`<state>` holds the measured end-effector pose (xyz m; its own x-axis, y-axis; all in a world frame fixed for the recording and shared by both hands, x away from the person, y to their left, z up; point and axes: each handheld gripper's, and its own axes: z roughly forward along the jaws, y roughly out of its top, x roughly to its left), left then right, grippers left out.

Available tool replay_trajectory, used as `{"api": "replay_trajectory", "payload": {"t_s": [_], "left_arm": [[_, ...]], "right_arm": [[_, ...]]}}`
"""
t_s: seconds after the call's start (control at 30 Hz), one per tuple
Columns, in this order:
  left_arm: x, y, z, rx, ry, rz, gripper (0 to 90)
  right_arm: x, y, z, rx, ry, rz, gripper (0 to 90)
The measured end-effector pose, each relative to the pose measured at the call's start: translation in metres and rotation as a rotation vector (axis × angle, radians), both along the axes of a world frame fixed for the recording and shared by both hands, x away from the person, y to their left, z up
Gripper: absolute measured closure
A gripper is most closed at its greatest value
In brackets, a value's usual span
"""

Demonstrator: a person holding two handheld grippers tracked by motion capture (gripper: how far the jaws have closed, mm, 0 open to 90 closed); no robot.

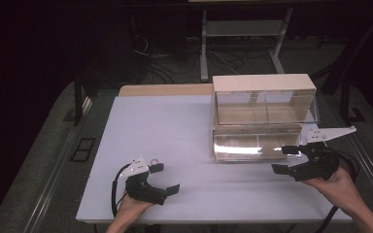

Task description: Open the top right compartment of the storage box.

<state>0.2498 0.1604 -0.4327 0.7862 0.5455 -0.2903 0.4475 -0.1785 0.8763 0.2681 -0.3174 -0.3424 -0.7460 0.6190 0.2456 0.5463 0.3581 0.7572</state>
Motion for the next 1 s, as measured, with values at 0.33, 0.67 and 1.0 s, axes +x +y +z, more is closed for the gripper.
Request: {"api": "replay_trajectory", "payload": {"t_s": [0.33, 0.67, 1.0], "left_arm": [[0.001, -0.002, -0.001, 0.002, 0.003, 0.002, 0.0], [0.001, 0.000, 0.000, -0.004, 0.004, 0.005, 0.0], [0.001, 0.001, -0.001, 0.006, -0.002, 0.002, 0.0]], "right_arm": [[0.011, -0.002, 0.012, -0.045, 0.009, -0.007, 49.3], [0.022, -0.004, 0.021, -0.064, 0.014, -0.044, 74.2], [0.028, -0.015, 0.032, -0.055, 0.008, -0.084, 89.3]]}}
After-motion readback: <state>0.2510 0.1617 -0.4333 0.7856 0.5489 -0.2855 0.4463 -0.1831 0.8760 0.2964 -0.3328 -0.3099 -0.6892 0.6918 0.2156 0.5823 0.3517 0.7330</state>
